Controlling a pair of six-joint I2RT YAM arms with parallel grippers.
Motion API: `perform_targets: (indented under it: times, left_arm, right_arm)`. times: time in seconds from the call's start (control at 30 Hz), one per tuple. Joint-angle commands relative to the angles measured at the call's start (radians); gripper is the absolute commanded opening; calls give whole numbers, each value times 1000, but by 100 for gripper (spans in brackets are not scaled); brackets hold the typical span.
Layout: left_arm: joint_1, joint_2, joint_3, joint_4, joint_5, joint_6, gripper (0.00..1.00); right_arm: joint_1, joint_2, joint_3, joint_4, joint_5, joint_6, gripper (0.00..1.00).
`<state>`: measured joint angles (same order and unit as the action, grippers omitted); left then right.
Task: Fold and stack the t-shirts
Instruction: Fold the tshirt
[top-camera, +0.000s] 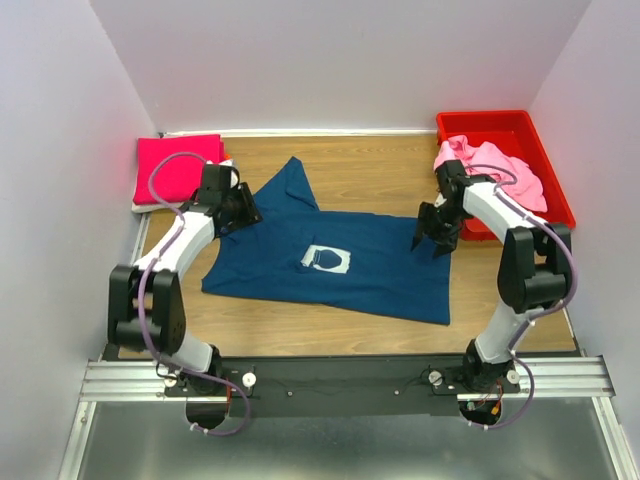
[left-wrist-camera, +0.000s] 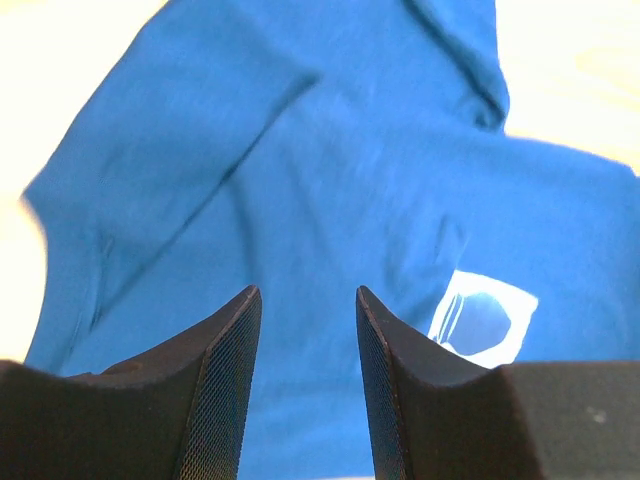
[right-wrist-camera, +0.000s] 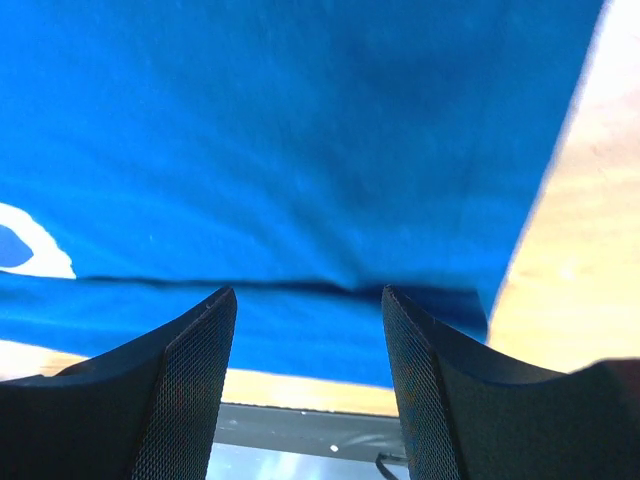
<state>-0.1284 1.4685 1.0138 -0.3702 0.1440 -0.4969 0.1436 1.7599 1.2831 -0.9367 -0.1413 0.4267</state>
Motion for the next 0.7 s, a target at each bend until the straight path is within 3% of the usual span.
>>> perform_targets:
  times: [0.0, 0.1, 0.27, 0.5, 0.67]
  left_arm:
    - [0, 144, 23, 96, 78, 60, 50]
    - [0, 249, 5, 111, 72, 67, 47]
    - [0, 280, -50, 102, 65, 60, 47]
    - [0, 202, -251, 53, 23, -23, 47]
    - [-4, 63, -337, -30, -13, -68, 46]
  right_arm:
    - [4, 79, 10, 65, -57, -17, 67]
    - [4, 121, -8, 98, -67, -13, 67]
    - [4, 136, -73, 102, -37, -12, 67]
    - [4, 108, -174, 79, -4, -6, 67]
    - [4, 73, -221, 56, 5, -11, 67]
